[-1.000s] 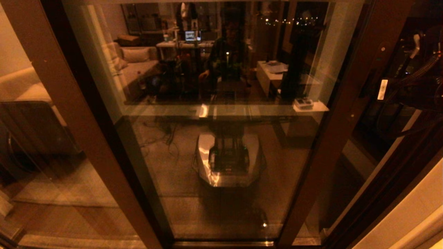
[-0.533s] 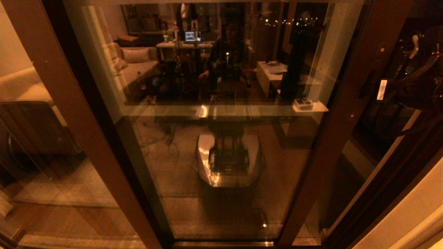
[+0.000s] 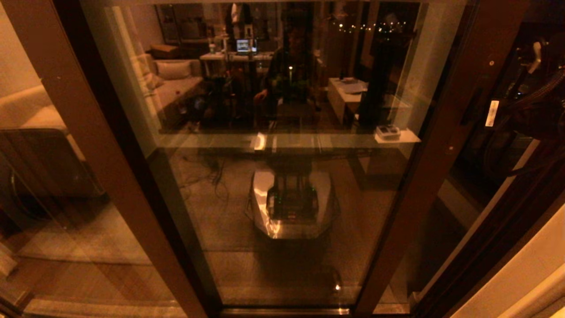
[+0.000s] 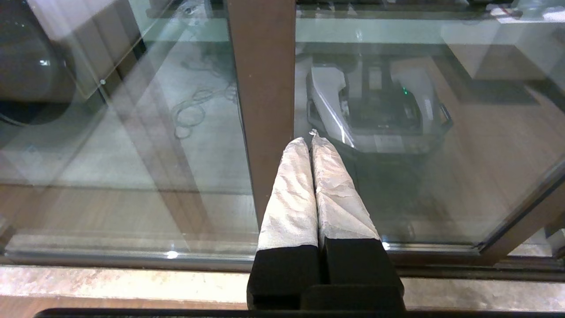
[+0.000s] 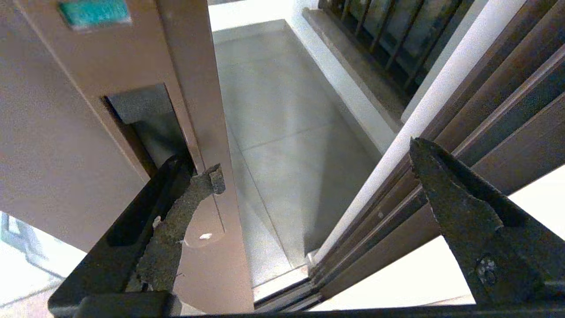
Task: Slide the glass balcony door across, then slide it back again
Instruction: Close the slid door
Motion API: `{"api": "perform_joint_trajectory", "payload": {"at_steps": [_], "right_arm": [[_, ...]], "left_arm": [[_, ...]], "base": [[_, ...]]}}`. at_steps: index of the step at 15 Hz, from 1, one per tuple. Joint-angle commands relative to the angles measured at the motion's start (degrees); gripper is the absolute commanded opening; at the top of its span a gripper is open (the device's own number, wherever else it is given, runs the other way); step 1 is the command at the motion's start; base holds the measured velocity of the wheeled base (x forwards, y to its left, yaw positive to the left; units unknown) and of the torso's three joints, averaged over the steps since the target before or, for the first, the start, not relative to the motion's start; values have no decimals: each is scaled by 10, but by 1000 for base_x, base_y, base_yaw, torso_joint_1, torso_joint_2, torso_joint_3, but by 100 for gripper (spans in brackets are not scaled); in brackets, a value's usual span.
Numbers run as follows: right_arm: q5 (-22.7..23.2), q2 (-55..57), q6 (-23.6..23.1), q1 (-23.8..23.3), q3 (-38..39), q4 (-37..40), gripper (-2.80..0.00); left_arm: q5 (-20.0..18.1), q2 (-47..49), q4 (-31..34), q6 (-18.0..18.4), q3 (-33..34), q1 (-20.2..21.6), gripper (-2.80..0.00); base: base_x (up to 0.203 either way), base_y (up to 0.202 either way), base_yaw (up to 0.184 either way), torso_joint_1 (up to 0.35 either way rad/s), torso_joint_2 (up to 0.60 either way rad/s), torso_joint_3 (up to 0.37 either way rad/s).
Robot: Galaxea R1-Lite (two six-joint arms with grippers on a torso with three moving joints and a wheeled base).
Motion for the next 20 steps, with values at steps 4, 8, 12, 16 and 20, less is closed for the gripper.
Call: {"api": "perform_joint_trajectory", "payload": {"at_steps": [4, 8, 12, 16, 20], "right_arm": [[-1, 4, -3, -23, -4, 3, 0], [-1, 10, -3, -26, -4, 2, 0], [0, 14, -4, -33, -5, 2, 0], [0, 17, -4, -41, -11, 2, 0], [2, 28, -8, -71, -23, 1, 0]], "left_arm": [[0, -1, 0, 0, 0, 0, -280], [0, -1, 0, 0, 0, 0, -280], [0, -1, 0, 0, 0, 0, -280], [0, -1, 0, 0, 0, 0, -280], [0, -1, 0, 0, 0, 0, -280]], "base": [[0, 0, 0, 0, 0, 0], [0, 0, 0, 0, 0, 0], [0, 0, 0, 0, 0, 0], [0, 0, 0, 0, 0, 0], [0, 0, 0, 0, 0, 0]]}}
